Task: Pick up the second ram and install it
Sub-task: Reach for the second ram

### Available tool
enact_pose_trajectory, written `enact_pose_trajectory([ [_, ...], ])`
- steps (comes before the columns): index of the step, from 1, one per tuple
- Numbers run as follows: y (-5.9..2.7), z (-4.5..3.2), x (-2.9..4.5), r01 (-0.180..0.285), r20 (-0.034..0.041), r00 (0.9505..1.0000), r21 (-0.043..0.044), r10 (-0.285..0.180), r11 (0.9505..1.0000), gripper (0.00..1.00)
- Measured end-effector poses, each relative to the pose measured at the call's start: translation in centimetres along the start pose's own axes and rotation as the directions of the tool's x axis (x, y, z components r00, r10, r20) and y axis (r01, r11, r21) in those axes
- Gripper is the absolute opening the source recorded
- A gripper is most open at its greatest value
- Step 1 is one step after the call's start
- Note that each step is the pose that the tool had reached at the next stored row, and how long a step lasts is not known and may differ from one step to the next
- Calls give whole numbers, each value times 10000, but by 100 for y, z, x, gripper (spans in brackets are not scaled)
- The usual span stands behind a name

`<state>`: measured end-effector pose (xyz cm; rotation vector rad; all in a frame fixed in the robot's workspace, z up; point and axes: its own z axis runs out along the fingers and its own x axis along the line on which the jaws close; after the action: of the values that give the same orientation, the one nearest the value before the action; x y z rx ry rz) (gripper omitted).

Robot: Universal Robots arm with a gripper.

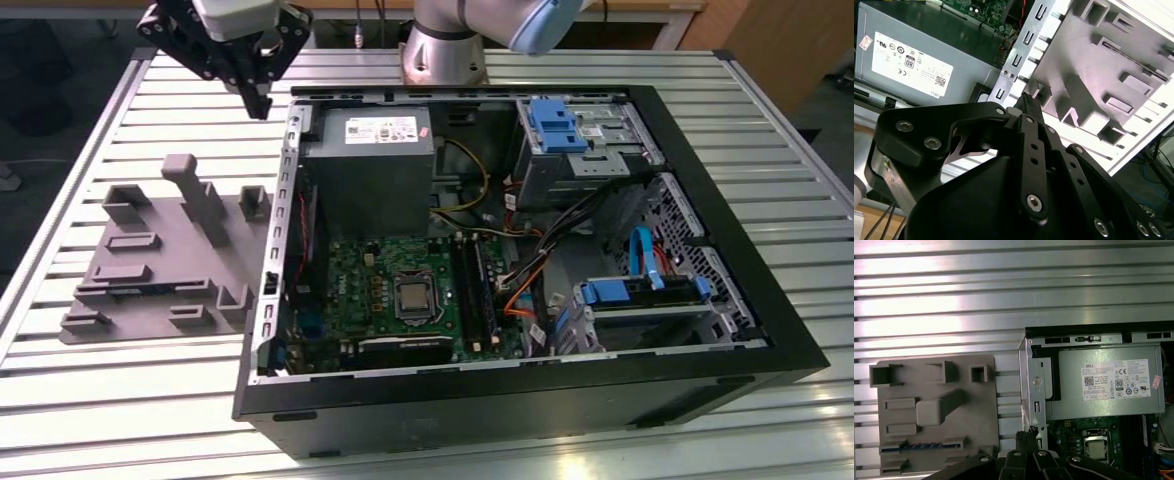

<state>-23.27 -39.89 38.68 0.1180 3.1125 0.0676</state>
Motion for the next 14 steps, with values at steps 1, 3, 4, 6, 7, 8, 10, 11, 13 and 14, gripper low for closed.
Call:
enact_pose_trajectory([
  [1, -1, 0, 6, 0, 0, 10000, 0, 0, 10000, 11],
  [3, -1, 1, 16, 0, -1, 10000, 0, 0, 10000, 11],
  [4, -2, 1, 22, 0, -1, 10000, 0, 0, 10000, 11],
  [6, -3, 2, 35, 0, 0, 10000, 0, 0, 10000, 11],
  [7, -3, 2, 41, 0, -1, 10000, 0, 0, 10000, 11],
  [8, -4, 2, 48, 0, 0, 10000, 0, 0, 10000, 11],
  [10, -5, 2, 63, 0, 0, 10000, 0, 0, 10000, 11],
  [11, -6, 3, 70, 0, 0, 10000, 0, 0, 10000, 11],
  [13, -7, 3, 84, 0, 0, 10000, 0, 0, 10000, 11],
  [14, -7, 3, 90, -1, 0, 10000, 0, 1, 10000, 11],
])
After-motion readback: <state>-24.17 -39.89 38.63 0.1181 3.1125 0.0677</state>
